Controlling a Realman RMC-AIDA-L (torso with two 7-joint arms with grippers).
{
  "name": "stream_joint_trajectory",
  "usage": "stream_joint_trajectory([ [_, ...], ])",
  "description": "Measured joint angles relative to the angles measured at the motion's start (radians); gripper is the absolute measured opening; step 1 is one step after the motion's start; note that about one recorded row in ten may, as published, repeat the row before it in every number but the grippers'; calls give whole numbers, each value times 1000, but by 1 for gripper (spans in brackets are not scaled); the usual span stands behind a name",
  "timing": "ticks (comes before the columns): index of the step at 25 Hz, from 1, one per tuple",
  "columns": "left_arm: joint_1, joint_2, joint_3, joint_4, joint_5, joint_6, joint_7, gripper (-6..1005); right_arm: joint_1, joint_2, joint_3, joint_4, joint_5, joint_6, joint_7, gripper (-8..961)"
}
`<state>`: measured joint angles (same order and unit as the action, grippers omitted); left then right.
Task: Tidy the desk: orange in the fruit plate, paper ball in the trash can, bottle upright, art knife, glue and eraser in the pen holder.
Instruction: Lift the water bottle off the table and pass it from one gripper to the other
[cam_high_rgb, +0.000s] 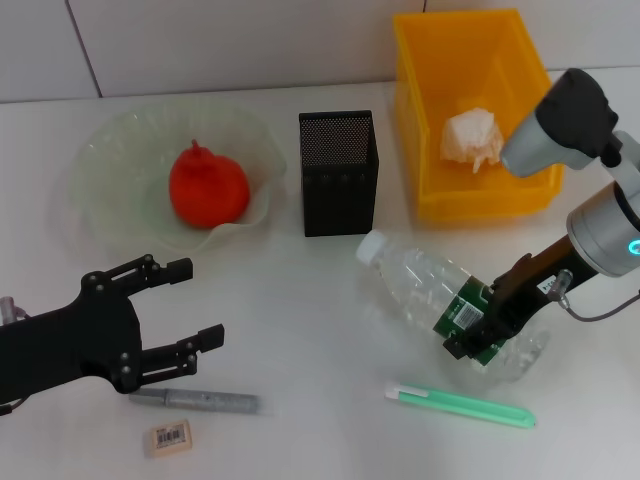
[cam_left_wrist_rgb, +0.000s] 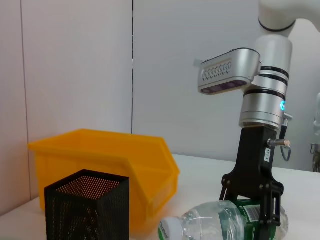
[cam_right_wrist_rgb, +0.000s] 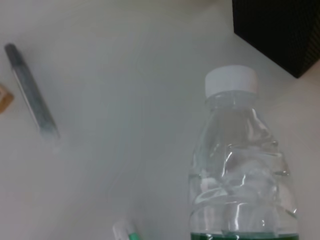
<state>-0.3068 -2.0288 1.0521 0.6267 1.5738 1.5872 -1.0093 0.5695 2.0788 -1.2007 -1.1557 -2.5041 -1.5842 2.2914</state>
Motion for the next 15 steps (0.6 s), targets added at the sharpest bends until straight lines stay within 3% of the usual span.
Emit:
stream_joint_trajectory([
  [4,0,-18,-37,2,-1,9,0,813,-55,3,49,-14,77,11,-91,763],
  [8,-1,-38,-138,-23,-26,61,3,812,-126,2,147,9,294,14,-277,764],
  [15,-14,-34,-173,-132,-164,142,24,812,-195,-2,296,158,607,-15,-661,765],
])
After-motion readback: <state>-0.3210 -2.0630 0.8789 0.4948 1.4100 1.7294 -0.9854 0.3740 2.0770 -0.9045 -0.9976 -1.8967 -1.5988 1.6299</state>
